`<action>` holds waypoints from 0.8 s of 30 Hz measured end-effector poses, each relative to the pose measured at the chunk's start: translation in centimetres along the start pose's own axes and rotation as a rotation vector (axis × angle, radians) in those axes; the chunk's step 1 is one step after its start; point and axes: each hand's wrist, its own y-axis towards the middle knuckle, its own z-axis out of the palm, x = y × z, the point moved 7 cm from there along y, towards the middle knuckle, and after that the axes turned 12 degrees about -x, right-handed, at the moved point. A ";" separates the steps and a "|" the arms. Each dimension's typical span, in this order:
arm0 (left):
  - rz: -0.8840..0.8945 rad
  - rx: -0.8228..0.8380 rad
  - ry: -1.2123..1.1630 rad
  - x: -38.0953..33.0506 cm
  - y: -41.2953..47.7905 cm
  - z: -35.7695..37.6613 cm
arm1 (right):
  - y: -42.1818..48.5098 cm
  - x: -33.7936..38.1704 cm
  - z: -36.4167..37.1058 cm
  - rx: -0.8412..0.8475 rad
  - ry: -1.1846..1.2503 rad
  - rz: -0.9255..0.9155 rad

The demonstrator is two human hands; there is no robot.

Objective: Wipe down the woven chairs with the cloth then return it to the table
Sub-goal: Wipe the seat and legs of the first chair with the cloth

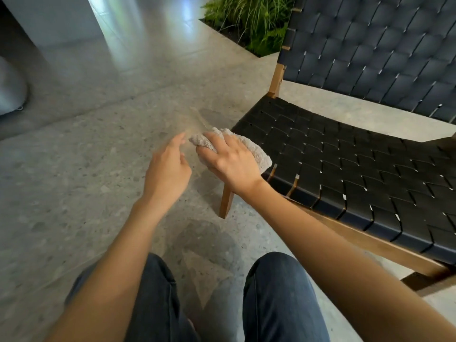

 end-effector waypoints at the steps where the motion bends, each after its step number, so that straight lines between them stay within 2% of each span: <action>1: 0.014 -0.004 -0.016 -0.6 -0.1 0.2 | -0.3 -0.4 -0.2 -0.036 0.011 0.063; 3: 0.043 -0.010 -0.032 -1.7 -0.4 0.7 | -1.2 -1.7 -0.3 -0.026 0.049 0.169; 9: 0.153 0.045 0.032 -4.7 -2.2 2.9 | -6.7 -4.8 -1.4 0.028 -0.025 0.158; 14: 0.391 0.150 0.115 -8.2 -4.8 6.8 | -12.7 -8.2 -4.2 0.061 -0.116 0.205; 21: 0.510 0.284 0.091 -14.5 -9.8 12.7 | -22.2 -14.0 -9.7 0.099 -0.167 0.372; 24: 0.589 0.422 0.167 -17.3 -12.1 15.4 | -27.4 -17.1 -13.2 0.056 -0.224 0.459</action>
